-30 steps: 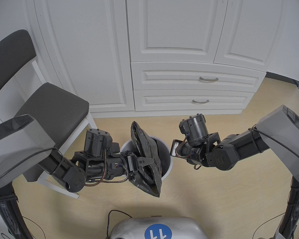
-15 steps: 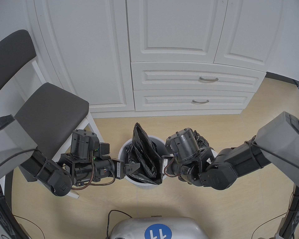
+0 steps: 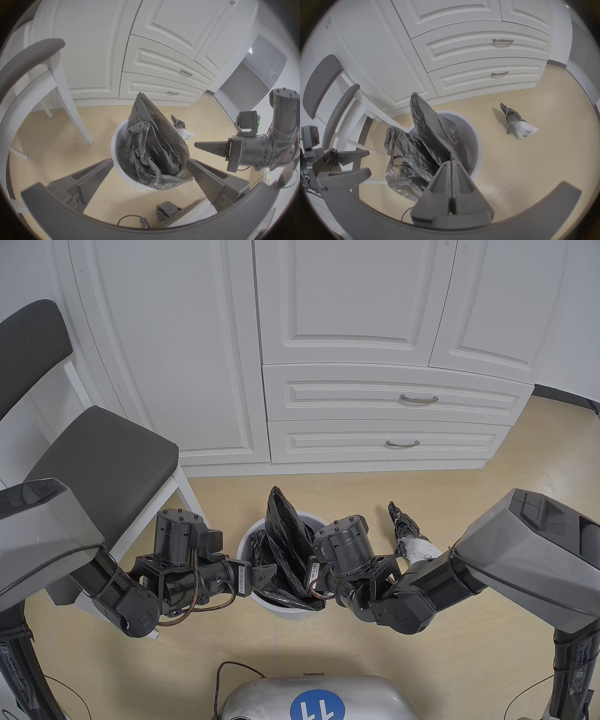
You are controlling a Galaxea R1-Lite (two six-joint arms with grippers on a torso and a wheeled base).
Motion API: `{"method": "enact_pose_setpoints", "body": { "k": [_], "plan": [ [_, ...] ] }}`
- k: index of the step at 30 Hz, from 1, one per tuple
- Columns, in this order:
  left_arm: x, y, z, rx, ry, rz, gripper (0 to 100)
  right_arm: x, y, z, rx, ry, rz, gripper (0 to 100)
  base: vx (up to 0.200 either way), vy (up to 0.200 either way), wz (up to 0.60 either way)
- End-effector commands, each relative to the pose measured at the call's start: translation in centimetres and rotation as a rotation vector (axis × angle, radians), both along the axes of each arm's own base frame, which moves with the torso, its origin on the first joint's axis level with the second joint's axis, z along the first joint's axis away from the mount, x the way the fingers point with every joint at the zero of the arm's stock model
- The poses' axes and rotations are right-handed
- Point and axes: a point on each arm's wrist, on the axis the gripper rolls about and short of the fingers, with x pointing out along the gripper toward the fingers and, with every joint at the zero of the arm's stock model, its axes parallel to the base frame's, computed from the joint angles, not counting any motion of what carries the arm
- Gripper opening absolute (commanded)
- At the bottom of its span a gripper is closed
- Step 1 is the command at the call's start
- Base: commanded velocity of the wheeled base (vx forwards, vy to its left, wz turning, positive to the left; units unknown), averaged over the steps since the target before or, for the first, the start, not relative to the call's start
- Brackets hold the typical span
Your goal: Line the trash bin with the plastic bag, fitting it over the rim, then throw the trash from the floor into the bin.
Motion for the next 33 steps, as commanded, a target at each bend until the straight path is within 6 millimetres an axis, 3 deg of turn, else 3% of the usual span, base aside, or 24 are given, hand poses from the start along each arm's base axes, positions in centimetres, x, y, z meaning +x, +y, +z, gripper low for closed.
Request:
{"method": "enact_pose_setpoints", "body": {
  "k": [1, 2, 3, 11, 12, 15, 27, 28, 33],
  "plan": [
    [0.1, 0.0, -0.7, 0.008, 0.017, 0.002, 100, 0.5, 0.0, -0.7, 0.005, -0.001, -0.009, 0, 0.000, 0.000, 0.00],
    [0.2, 0.0, -0.6, 0.006, 0.015, 0.003, 100, 0.8, -0.2, -0.3, 0.028, -0.039, -0.014, 0, 0.000, 0.000, 0.00],
    [0.2, 0.0, -0.5, 0.004, 0.014, 0.001, 100, 1.0, -0.2, -0.1, 0.036, -0.050, -0.020, 100, 0.000, 0.000, 0.00],
    [0.3, 0.0, -0.5, 0.003, 0.011, 0.006, 100, 1.4, 0.1, -0.9, 0.036, -0.052, -0.034, 100, 0.000, 0.000, 0.00],
    [0.3, 0.0, -0.5, 0.003, 0.011, 0.006, 100, 2.0, 0.2, -2.1, 0.024, -0.039, -0.045, 100, 0.000, 0.000, 0.00],
    [0.3, 0.0, -0.5, 0.001, 0.005, 0.006, 100, 3.1, 0.1, -3.2, 0.013, -0.039, -0.077, 100, 0.000, 0.000, 0.00],
    [0.5, 0.0, -0.5, -0.003, -0.013, 0.019, 100, 6.0, 0.1, -6.3, 0.013, -0.049, -0.155, 100, 0.000, 0.000, 0.00],
    [0.5, 0.0, -0.5, -0.003, -0.013, 0.019, 100, 6.2, 0.3, -6.5, 0.023, -0.059, -0.171, 0, 0.000, 0.000, 0.00],
    [0.6, 0.0, -0.6, -0.003, -0.013, 0.020, 100, 6.7, 0.8, -6.4, 0.087, -0.096, -0.207, 0, 0.000, 0.000, 0.00]
  ]
}}
